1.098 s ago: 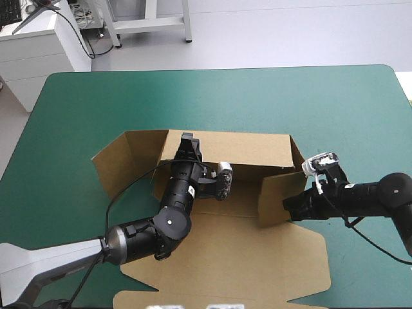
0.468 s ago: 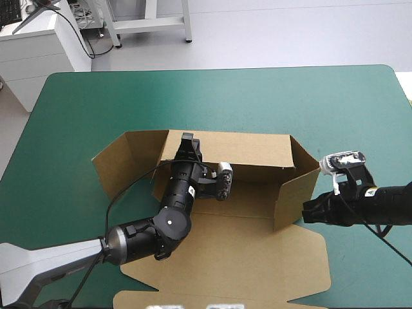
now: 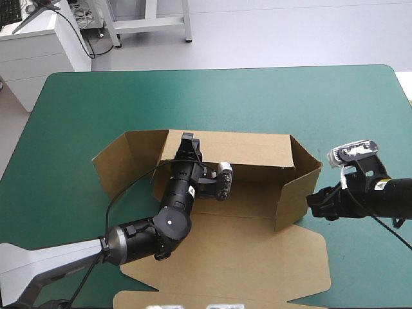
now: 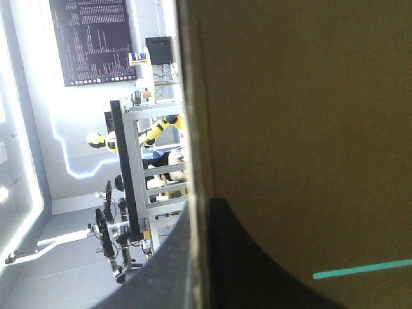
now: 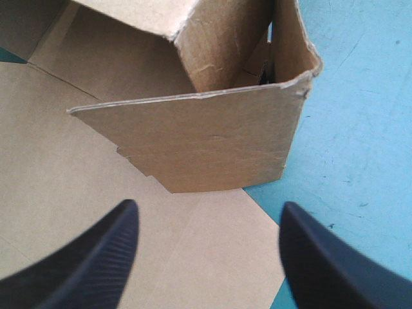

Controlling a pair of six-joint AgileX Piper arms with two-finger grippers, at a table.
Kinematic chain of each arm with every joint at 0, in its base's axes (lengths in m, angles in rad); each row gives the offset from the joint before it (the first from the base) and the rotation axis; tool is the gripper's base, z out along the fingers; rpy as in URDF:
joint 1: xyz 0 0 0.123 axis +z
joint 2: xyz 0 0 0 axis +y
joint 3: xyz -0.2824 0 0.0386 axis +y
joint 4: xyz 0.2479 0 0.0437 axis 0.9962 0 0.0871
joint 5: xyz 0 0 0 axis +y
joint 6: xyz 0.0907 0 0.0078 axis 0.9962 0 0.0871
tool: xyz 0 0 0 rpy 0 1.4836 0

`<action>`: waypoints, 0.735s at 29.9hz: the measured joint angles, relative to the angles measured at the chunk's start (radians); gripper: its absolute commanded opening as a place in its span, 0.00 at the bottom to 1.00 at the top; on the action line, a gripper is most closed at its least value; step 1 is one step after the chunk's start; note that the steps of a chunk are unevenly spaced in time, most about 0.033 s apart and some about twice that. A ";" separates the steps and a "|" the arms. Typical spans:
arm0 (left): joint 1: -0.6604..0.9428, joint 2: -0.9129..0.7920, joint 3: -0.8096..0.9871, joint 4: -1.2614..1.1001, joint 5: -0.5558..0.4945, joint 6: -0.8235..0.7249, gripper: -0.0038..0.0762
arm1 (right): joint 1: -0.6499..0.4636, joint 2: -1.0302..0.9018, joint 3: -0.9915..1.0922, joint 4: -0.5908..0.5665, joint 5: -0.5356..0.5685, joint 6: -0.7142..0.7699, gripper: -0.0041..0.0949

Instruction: Fold the box

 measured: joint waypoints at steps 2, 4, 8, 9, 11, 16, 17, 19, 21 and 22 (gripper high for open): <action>0.000 0.000 0.000 0.000 0.000 0.000 0.04 | 0.000 0.000 -0.011 -0.005 0.002 0.009 0.96; 0.000 0.000 0.000 0.000 0.000 0.000 0.04 | 0.000 0.000 -0.035 -0.021 -0.002 0.039 0.96; 0.000 0.000 0.000 0.000 0.000 0.000 0.04 | 0.000 0.003 -0.101 -0.116 -0.051 0.133 0.96; 0.000 0.000 0.000 0.000 0.000 0.000 0.04 | 0.000 0.008 -0.123 -0.144 -0.062 0.152 0.96; 0.000 0.000 0.000 0.000 0.000 0.000 0.04 | 0.000 0.031 -0.171 -0.218 -0.068 0.199 0.96; 0.000 0.000 0.000 0.000 0.000 0.000 0.04 | 0.000 0.165 -0.280 -0.347 -0.060 0.287 0.96; 0.000 0.000 0.000 0.000 0.000 0.000 0.04 | 0.000 0.200 -0.302 -0.352 -0.060 0.293 0.96; 0.000 0.000 0.000 0.000 0.000 0.000 0.04 | 0.000 0.263 -0.343 -0.352 -0.060 0.298 0.96; 0.000 0.000 0.000 0.000 0.000 0.000 0.04 | 0.000 0.323 -0.376 -0.341 -0.060 0.301 0.96; 0.000 0.000 0.000 0.000 0.000 0.000 0.04 | 0.000 0.356 -0.390 -0.333 -0.060 0.303 0.96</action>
